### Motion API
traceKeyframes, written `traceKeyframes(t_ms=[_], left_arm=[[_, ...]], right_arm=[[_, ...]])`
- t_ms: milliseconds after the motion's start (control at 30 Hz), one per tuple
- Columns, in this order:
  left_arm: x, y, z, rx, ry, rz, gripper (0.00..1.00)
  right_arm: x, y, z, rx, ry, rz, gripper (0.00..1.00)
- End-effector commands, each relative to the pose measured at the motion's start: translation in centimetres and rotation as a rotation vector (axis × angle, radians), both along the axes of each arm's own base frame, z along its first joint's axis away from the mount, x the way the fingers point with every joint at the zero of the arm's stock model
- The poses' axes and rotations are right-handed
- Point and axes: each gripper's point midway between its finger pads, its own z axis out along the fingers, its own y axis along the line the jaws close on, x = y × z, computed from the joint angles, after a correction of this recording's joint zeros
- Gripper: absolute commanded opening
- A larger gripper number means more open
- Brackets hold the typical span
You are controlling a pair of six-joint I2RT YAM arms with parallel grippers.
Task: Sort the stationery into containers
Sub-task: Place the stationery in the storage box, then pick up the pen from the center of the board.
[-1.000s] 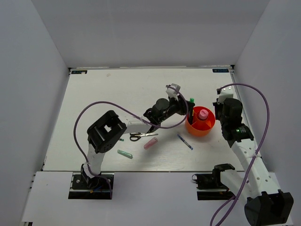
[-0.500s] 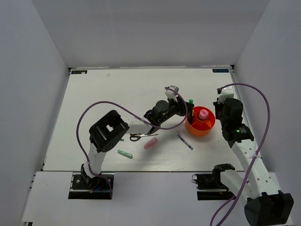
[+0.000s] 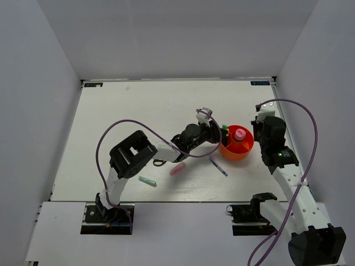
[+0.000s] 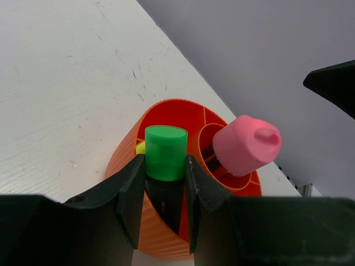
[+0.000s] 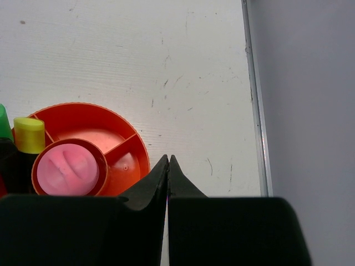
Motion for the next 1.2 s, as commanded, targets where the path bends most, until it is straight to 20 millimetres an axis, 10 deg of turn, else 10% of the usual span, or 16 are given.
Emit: traceKeyframes(t_ms=[0,200,533,900,1000,1033,1100,1133,1167], left_arm=[[-0.4,0.0,0.8,-0.015,-0.027,-0.007,0.06],[-0.9,0.0,0.3,-0.002,-0.020,-0.012,0.44],[-1.1,0.4,2.4,0.004,-0.062,-0.011,0.69],[-2.6,1.5,8.0,0.037,-0.174,-0.014,0.71],[-3.0,3.2,9.6,0.066,-0.188,0.017,0.67],[-3.1,4.2,7.1,0.165,-0.126,0.029,0.63],[-3.9,5.8,9.6,0.184,-0.148,0.037,0.39],[-4.7,7.3,6.1,0.337,-0.071,0.015,0.27],[-4.9,8.1,7.8,0.350,-0.078,0.026,0.17]], right_arm=[[0.5,-0.1,1.4,0.007,-0.061,-0.008,0.00],[0.4,-0.1,1.4,0.007,-0.061,-0.006,0.00],[0.4,0.0,1.3,0.008,-0.060,0.002,0.00],[0.3,0.4,1.3,0.008,-0.051,0.026,0.01],[0.3,0.8,1.2,0.009,-0.043,0.056,0.20],[0.3,1.3,1.2,0.013,-0.036,0.091,0.27],[-0.2,3.1,0.7,0.024,0.009,0.198,0.41],[-0.5,3.9,0.3,0.035,0.032,0.251,0.41],[-1.9,6.7,-0.6,0.067,0.094,0.428,0.39]])
